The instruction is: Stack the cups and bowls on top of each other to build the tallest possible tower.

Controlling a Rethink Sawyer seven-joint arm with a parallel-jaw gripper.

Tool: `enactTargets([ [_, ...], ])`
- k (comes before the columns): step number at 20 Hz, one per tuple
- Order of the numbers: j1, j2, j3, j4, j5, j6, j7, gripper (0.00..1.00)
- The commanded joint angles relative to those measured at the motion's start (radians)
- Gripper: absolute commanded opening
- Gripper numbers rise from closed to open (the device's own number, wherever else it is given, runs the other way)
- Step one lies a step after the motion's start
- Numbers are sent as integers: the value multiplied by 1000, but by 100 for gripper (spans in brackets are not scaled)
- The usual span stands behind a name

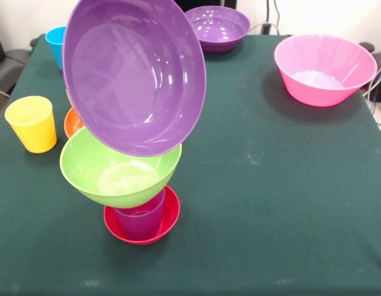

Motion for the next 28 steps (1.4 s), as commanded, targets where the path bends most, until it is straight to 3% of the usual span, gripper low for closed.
enactTargets([
  [1,-22,7,92,160,-66,-103,-199,0],
  [11,-31,20,109,186,-70,-166,-192,0],
  [28,-9,20,100,113,-80,-66,-165,0],
])
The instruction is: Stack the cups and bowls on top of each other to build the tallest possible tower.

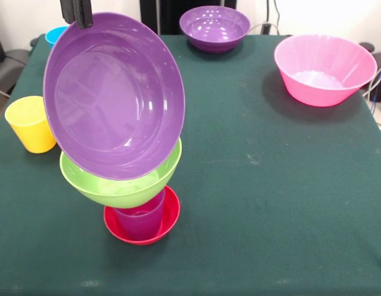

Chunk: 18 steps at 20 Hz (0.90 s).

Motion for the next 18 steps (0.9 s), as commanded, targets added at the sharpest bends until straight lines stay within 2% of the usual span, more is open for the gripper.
enactTargets([
  [1,16,22,92,32,-65,71,-166,0],
  [9,20,62,99,-56,-74,118,-164,0],
  [18,28,82,98,-111,-80,159,-161,0],
])
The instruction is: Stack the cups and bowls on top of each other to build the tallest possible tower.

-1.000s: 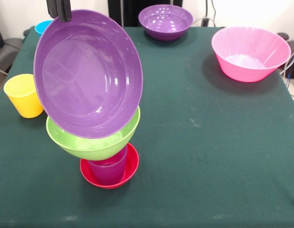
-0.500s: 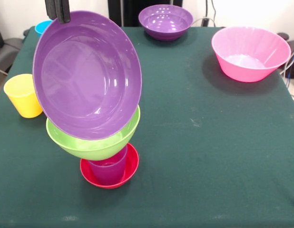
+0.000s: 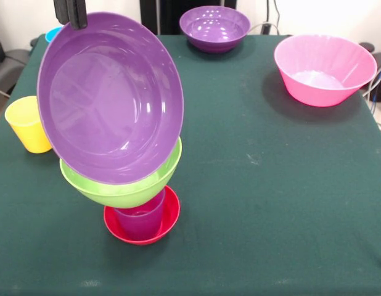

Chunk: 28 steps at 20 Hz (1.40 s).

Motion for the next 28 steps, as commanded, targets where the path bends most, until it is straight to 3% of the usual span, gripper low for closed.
enactTargets([
  [1,25,52,94,-36,-64,117,-161,0],
  [28,61,49,65,-9,-58,74,-92,0],
])
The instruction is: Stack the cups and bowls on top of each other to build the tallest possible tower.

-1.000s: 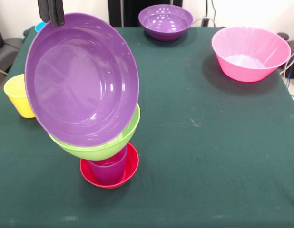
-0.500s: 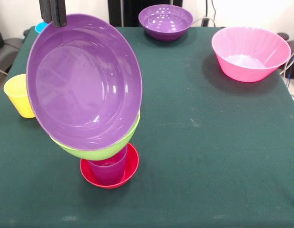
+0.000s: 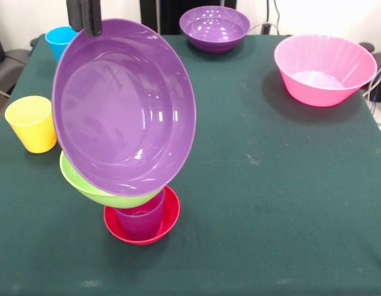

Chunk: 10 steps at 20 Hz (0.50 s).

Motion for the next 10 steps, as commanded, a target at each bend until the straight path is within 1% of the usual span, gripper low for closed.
enactTargets([
  [1,31,27,65,41,-50,68,-92,0],
  [10,30,22,65,71,-44,37,-88,0],
])
